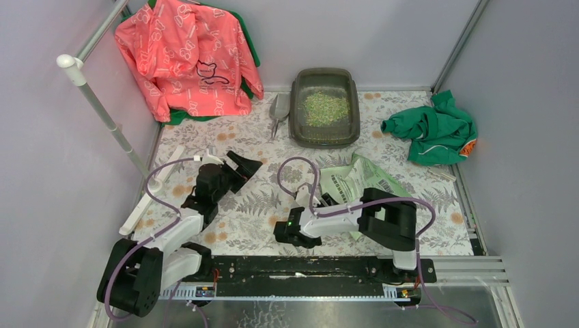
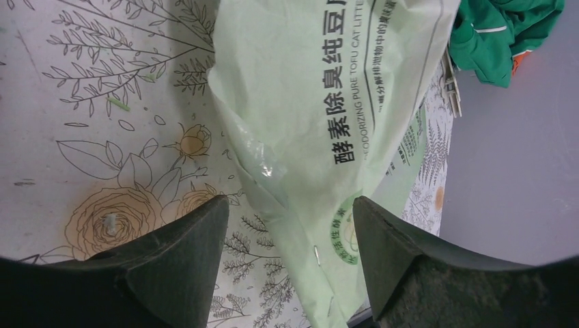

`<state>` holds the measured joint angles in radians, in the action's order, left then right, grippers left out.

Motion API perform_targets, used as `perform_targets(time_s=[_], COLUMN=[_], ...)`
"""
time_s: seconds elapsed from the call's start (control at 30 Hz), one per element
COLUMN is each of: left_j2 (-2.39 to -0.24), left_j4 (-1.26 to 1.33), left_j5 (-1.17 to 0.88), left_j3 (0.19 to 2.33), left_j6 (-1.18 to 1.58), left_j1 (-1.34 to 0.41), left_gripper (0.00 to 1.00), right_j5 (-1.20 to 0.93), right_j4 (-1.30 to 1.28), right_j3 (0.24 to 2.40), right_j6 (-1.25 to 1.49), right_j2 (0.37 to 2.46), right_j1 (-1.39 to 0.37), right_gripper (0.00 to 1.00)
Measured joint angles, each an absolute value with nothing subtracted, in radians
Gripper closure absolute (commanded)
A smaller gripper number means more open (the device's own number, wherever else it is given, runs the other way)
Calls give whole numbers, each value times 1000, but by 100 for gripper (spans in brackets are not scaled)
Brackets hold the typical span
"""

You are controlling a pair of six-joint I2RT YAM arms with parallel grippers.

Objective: Fill the litter box with clean litter
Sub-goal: Adjust the cat litter bag at the center of the board.

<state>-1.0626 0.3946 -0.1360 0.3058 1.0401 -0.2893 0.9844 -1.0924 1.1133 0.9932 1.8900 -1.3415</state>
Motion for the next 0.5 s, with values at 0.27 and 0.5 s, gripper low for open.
perform_targets(time_s=[0.27,0.5], left_j2=[-1039,-1042], left_j4=[394,397], left_j5=[-156,-176], left_j3=[306,304], left_j6=[1040,1040], left_j1=[-267,-247], left_gripper=[1,1], right_j5=[991,1040], right_j4=[-1096,-1135], right_j3=[1146,1195], right_j6=[994,1007], right_j2=[1983,2037], right_j1=[-1334,-1274], right_gripper=[41,61])
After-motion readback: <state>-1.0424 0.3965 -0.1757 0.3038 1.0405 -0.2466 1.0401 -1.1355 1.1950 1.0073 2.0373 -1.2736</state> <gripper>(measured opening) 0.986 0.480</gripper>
